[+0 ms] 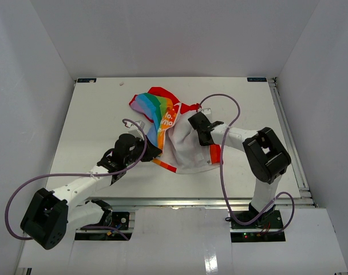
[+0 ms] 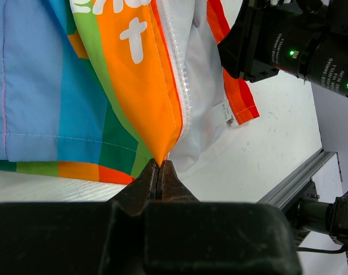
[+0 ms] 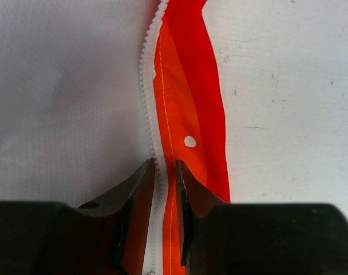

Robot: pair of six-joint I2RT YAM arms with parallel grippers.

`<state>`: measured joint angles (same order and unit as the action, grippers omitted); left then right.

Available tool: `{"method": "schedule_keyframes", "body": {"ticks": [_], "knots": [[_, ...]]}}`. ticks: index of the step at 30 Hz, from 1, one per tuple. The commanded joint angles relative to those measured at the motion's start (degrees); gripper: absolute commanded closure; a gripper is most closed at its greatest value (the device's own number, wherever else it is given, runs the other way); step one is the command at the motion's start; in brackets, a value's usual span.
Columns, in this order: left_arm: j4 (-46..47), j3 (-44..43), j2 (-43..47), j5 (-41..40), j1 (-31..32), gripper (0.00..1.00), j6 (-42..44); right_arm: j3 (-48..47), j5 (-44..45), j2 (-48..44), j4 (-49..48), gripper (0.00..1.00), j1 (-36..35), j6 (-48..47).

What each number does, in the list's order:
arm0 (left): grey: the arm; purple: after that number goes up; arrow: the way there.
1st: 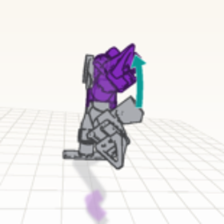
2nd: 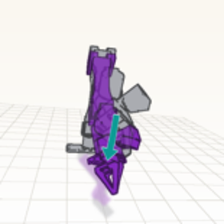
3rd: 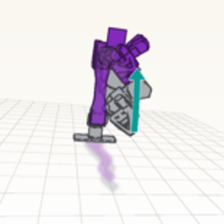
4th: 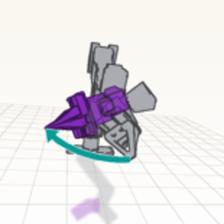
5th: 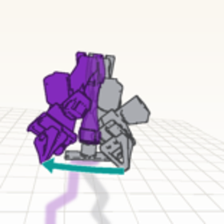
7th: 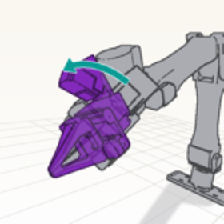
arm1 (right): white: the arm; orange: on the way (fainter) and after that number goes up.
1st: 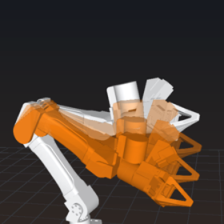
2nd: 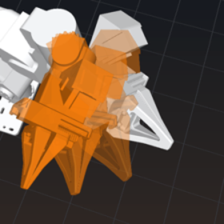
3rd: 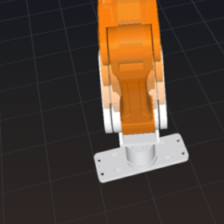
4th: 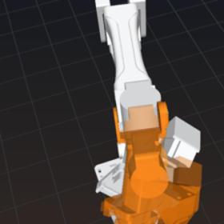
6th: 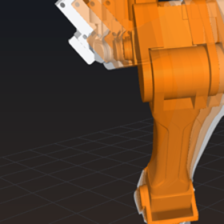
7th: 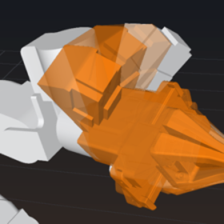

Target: Zip up the jacket

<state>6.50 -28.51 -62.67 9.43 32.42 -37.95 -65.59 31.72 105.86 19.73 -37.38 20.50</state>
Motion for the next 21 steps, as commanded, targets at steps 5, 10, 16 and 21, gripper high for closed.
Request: {"method": "schedule_keyframes", "body": {"ticks": [5, 10, 16, 21], "knots": [[0.0, -0.8, 1.7, -0.1, 0.3, 1.0, 0.5, -3.2, 4.2, 1.2, 2.3, 0.86, -0.3, 2.1], [0.1, -0.8, 1.6, -0.1, 0.3, 1.0, 0.4, -4.4, 6.2, -3.1, 2.3, 0.92, -0.2, 1.2], [0.1, -0.8, 1.6, -0.2, 0.3, 1.0, 0.4, -0.1, 8.2, -12.7, -2.5, 0.92, -0.2, -0.5], [0.1, -0.7, 1.6, -0.3, 0.3, 1.0, 0.4, 7.2, 8.4, -20.2, -10.2, 0.92, -0.3, -1.8]]}}
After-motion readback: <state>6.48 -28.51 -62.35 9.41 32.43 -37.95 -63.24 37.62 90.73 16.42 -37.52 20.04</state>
